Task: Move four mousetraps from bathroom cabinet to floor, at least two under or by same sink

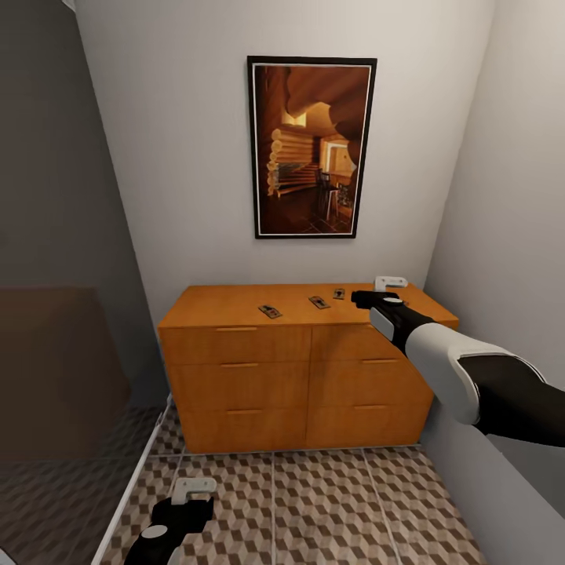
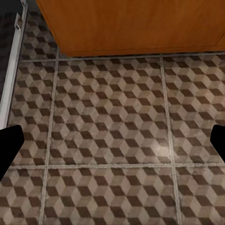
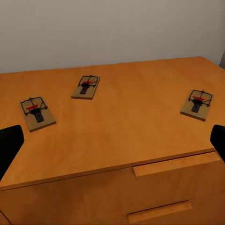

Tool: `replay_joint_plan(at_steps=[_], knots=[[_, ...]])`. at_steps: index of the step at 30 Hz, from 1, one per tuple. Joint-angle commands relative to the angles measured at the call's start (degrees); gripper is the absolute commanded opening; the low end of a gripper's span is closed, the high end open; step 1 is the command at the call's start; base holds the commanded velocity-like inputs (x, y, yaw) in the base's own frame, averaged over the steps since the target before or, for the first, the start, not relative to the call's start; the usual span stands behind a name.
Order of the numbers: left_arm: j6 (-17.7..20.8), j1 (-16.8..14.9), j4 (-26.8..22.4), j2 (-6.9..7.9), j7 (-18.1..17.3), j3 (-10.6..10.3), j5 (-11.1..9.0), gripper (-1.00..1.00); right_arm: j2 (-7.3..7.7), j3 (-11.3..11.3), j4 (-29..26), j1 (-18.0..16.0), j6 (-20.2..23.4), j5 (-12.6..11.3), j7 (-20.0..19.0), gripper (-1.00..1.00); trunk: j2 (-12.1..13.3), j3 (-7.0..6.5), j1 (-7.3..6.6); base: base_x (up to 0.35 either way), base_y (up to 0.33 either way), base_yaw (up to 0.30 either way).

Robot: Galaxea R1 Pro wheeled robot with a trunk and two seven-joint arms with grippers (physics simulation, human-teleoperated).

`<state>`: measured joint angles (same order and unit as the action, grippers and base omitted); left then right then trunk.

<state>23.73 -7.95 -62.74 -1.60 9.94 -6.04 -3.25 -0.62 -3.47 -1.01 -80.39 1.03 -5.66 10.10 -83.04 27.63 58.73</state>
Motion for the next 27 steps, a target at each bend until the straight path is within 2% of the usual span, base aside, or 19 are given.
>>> replay_joint_plan(at_steps=[1,27], knots=[[0.27,-0.03,-0.08,0.02,0.44,-0.15,-0.35,1.0,-0.01,-0.39,-0.04,-0.03,0.11,-0.59,0.19,1.0,-0.04,0.06,0.0,0.0,0.01,0.0],[0.27,-0.03,0.0,0.02,0.44,-0.17,-0.35,1.0,0.07,-0.39,-0.04,0.28,0.12,-0.5,0.19,1.0,-0.04,0.06,0.0,0.02,0.001,0.0]])
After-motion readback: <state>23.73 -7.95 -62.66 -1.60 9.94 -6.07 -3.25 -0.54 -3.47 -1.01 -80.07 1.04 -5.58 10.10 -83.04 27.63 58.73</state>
